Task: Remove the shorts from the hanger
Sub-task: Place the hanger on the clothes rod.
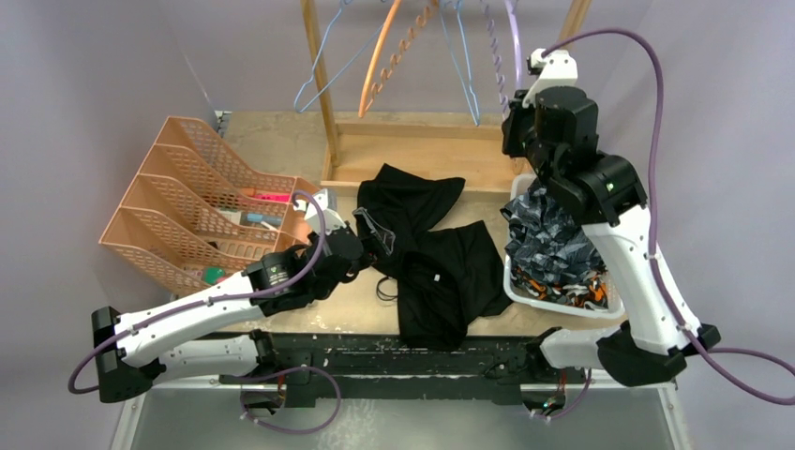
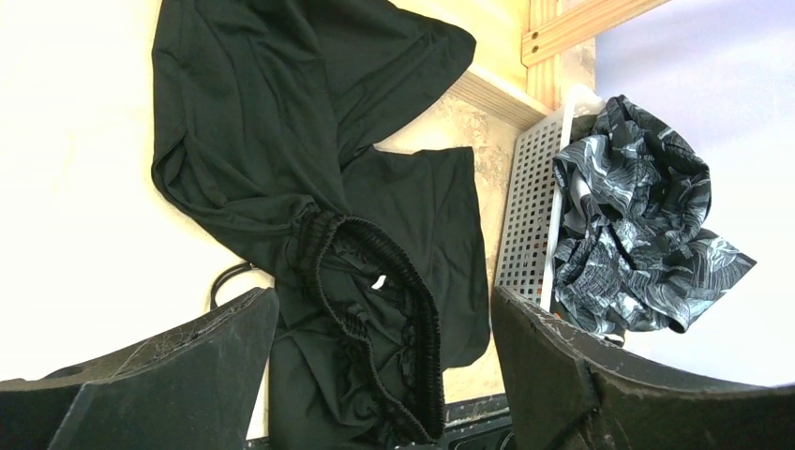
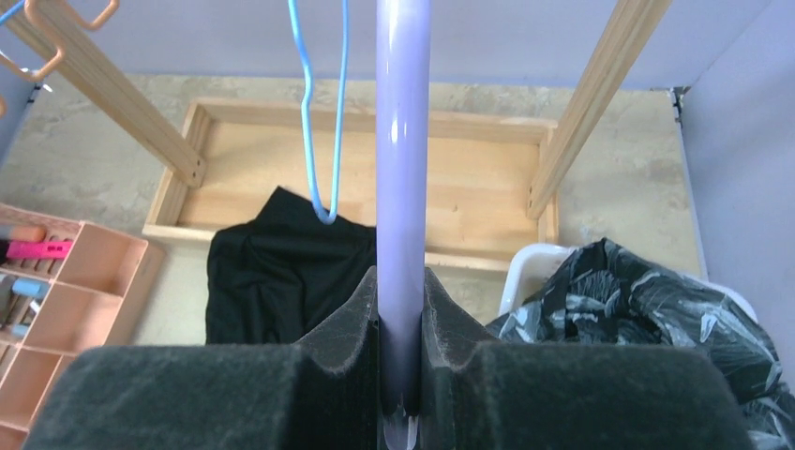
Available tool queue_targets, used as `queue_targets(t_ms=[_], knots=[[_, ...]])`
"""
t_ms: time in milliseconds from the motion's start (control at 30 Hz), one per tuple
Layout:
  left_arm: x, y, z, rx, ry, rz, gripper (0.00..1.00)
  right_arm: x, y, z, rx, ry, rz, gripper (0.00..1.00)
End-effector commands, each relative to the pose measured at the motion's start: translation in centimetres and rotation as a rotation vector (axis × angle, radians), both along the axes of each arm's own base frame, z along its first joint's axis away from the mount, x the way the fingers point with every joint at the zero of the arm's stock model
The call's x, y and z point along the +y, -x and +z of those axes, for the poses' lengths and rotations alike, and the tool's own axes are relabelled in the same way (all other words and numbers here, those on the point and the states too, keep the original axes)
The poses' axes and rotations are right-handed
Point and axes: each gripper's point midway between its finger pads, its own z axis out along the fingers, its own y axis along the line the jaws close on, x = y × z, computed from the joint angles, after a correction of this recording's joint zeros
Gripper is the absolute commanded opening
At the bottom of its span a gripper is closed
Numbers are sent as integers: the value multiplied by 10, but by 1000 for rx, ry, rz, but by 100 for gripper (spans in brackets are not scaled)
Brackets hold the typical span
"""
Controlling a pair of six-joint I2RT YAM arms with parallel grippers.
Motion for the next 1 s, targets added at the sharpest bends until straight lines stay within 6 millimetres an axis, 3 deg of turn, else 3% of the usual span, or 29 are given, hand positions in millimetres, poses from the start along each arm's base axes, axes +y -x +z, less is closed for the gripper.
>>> queue_targets(t_ms=[0, 600, 967], knots=[[1, -1, 16, -29, 23, -6, 84, -3, -16, 34, -75, -21, 10, 0], [13, -2, 19, -33, 21, 42, 86, -10, -68, 45, -56, -49, 27, 0], [11, -2, 13, -18, 11, 39, 86, -7, -80, -11, 82, -29, 39, 0]])
